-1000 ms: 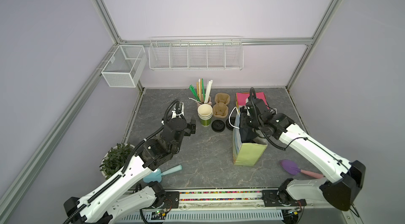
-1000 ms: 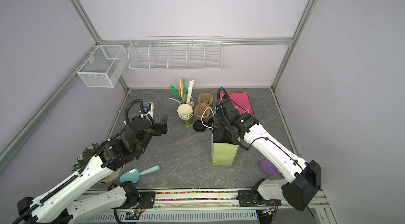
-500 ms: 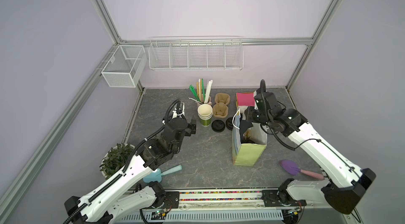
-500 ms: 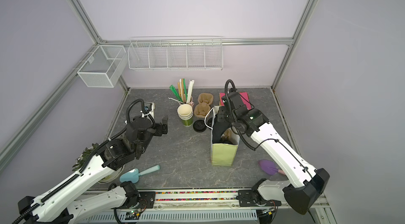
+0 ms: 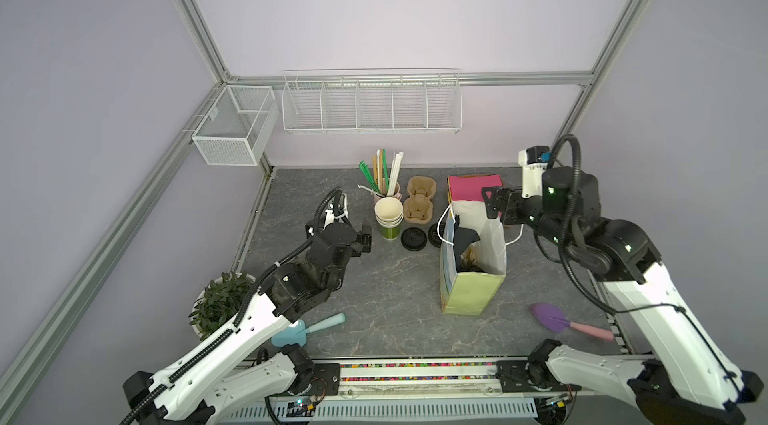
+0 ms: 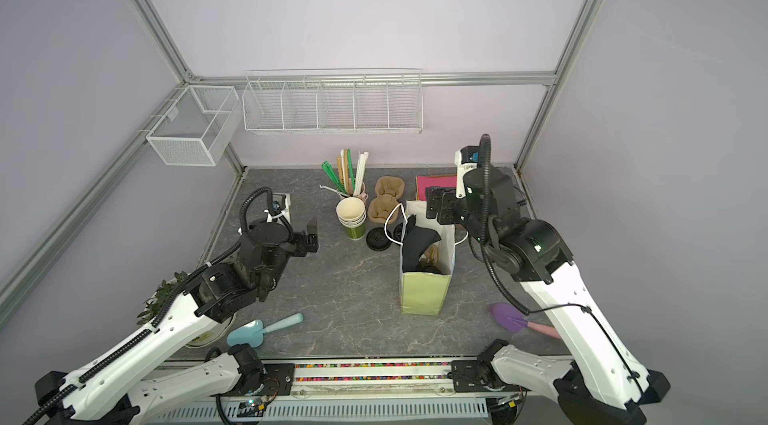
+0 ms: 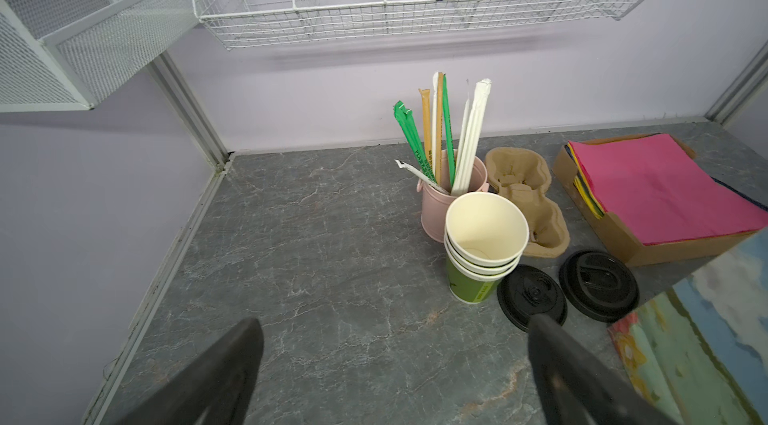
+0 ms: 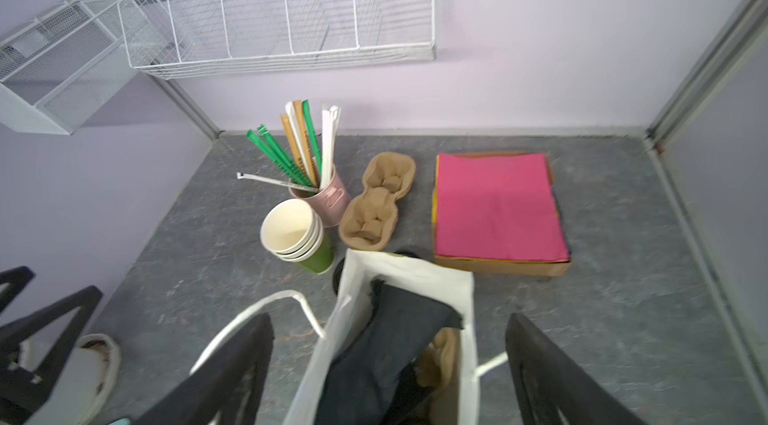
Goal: Pack the takeout coffee
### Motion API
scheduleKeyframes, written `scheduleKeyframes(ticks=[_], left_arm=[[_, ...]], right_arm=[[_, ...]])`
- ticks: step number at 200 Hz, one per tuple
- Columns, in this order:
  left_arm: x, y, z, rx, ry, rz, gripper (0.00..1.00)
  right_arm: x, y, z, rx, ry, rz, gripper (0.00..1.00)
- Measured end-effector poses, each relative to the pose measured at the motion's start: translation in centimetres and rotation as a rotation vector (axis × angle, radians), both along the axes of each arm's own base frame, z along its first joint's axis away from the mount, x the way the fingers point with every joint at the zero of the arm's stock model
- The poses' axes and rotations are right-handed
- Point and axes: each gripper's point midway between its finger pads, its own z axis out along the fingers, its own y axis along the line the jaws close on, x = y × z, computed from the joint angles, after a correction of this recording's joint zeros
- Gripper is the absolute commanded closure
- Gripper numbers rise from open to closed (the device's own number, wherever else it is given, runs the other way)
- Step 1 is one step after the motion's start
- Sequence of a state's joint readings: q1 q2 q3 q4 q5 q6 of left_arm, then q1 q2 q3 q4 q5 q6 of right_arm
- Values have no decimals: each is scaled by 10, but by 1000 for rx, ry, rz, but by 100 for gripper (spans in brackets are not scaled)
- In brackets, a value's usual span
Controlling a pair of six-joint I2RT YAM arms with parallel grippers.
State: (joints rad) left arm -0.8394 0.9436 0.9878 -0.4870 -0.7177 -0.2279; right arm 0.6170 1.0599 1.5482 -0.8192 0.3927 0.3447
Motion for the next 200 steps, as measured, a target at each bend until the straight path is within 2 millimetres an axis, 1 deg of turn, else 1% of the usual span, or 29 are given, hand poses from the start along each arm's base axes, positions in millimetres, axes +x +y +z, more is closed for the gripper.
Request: scheduleKeyframes(ticks=[20,38,47,59,75,92,113,129,142,158,179,190,200], left_arm=[[4,10,-1,15,-2,54,1],[9,28,1,0,-9,129,1],[11,39,3,-18,-18,171,1],[14,53,6,-52,-43,224,1],[13,73,4,-86,-72,292,1],[15,88,-7,-90,-75,353,1],[21,100,-22,-72,-62,409,1],[26,107,-31,-62,-57,437,1],[29,111,-38,-49,-61,449,1],[32,117,-47,-33,-56,465,1],[37,126,-54,-26,-48,477,1],[42,127,-54,-27,-51,475,1],[47,128,-55,-25,-52,476,1]], right_arm=[[-19,-39,14,8,-110,-108,12],[-33,-77,20,21,-188,-243,12],[-37,-93,18,21,-206,-307,12],[-37,-111,8,9,-212,-392,12],[-31,-130,-20,-19,-181,-495,11],[-22,-153,-62,-47,-116,-616,12],[-13,-183,-114,-64,-31,-750,11],[-8,-203,-147,-66,18,-839,11],[0,-210,-167,-70,42,-874,11],[13,-212,-186,-83,41,-879,11],[31,-211,-216,-119,42,-854,11],[41,-210,-235,-144,60,-830,11],[50,-208,-248,-159,66,-807,11]])
